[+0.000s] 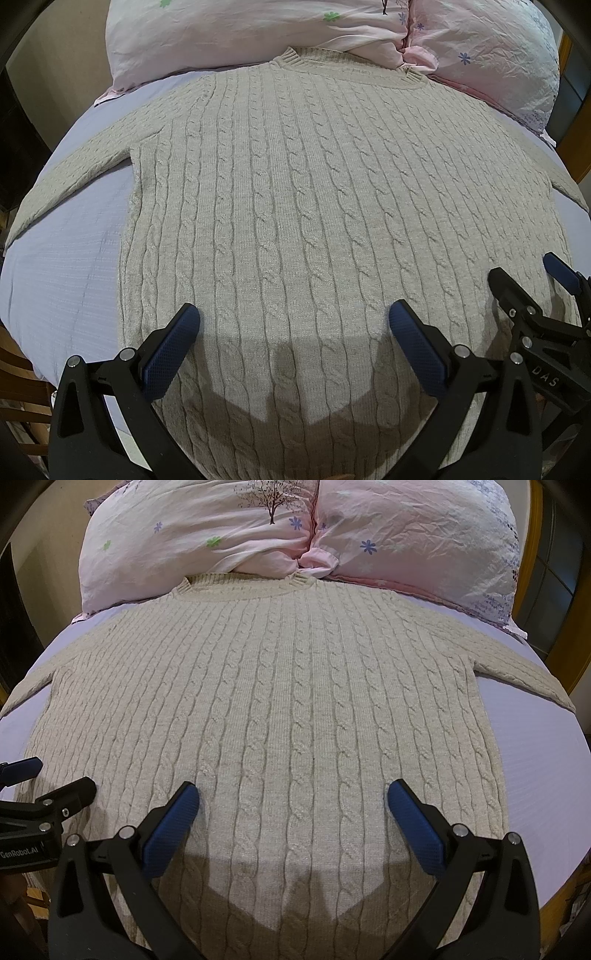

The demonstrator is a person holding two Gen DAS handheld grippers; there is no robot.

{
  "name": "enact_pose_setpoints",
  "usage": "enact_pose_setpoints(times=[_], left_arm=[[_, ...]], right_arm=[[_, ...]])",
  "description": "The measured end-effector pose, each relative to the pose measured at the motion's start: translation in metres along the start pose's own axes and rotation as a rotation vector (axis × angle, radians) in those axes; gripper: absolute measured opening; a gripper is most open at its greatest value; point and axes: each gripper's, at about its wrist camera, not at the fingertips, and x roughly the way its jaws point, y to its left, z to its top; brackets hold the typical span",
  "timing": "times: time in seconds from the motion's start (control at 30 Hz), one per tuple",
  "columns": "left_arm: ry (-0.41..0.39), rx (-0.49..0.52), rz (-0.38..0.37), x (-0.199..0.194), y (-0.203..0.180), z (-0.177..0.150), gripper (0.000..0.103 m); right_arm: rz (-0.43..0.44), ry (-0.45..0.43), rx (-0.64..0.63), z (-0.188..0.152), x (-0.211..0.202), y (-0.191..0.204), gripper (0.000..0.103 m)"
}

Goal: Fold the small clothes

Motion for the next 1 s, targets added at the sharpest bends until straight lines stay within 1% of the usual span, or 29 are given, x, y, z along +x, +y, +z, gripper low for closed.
enact_pose_setpoints(times=[0.2, 0.5, 0.57, 0.6, 0.63, 0.67, 0.7, 0.73, 0.77, 0.8, 0.83, 0.87, 0.9, 0.93, 0.97, 1.0], left_arm=[[0.005, 0.001, 0.0, 0.0, 0.0, 0.002, 0.102], [0.0, 0.003, 0.0, 0.0, -0.001, 0.004, 0.102], [-0.013, 0.004, 0.001, -0.002, -0.002, 0.004, 0.102], [-0.016, 0.004, 0.001, -0.003, -0.001, 0.003, 0.102], [-0.03, 0.008, 0.0, -0.003, -0.001, 0.002, 0.102], [-0.032, 0.009, 0.0, -0.004, -0.002, 0.002, 0.102], [-0.053, 0.013, -0.006, -0.005, -0.001, 0.001, 0.102], [-0.075, 0.016, -0.013, -0.006, 0.0, 0.0, 0.102], [-0.08, 0.017, -0.015, -0.007, 0.0, -0.001, 0.102], [-0.109, 0.016, -0.032, -0.009, 0.002, -0.001, 0.102], [-0.126, 0.012, -0.045, -0.01, 0.004, -0.001, 0.102], [-0.145, 0.008, -0.061, -0.01, 0.006, -0.001, 0.102], [-0.188, -0.004, -0.093, -0.013, 0.012, 0.0, 0.102], [-0.223, -0.011, -0.11, -0.015, 0.015, 0.002, 0.102], [-0.243, -0.016, -0.118, -0.017, 0.017, 0.002, 0.102], [-0.291, -0.027, -0.14, -0.021, 0.022, 0.004, 0.102]], right_arm=[[0.005, 0.028, -0.008, 0.004, 0.006, -0.003, 0.101], [0.01, 0.028, -0.022, 0.006, 0.007, -0.001, 0.101], [0.03, 0.013, -0.051, 0.006, 0.007, -0.001, 0.101], [0.057, 0.004, -0.086, 0.005, 0.006, -0.002, 0.101], [0.104, -0.006, -0.094, 0.007, 0.003, -0.011, 0.101], [0.128, -0.021, -0.062, 0.011, 0.0, -0.023, 0.101], [0.148, -0.05, -0.005, 0.015, -0.006, -0.041, 0.101], [0.156, -0.105, 0.096, 0.024, -0.016, -0.076, 0.101], [0.144, -0.16, 0.197, 0.031, -0.025, -0.111, 0.101], [0.128, -0.196, 0.269, 0.035, -0.031, -0.136, 0.101], [0.095, -0.257, 0.406, 0.04, -0.04, -0.185, 0.098], [0.059, -0.292, 0.513, 0.042, -0.044, -0.225, 0.094], [0.032, -0.305, 0.574, 0.043, -0.046, -0.249, 0.079], [-0.021, -0.312, 0.691, 0.042, -0.046, -0.297, 0.064], [-0.038, -0.305, 0.745, 0.042, -0.044, -0.318, 0.059], [-0.046, -0.292, 0.841, 0.039, -0.038, -0.355, 0.047]])
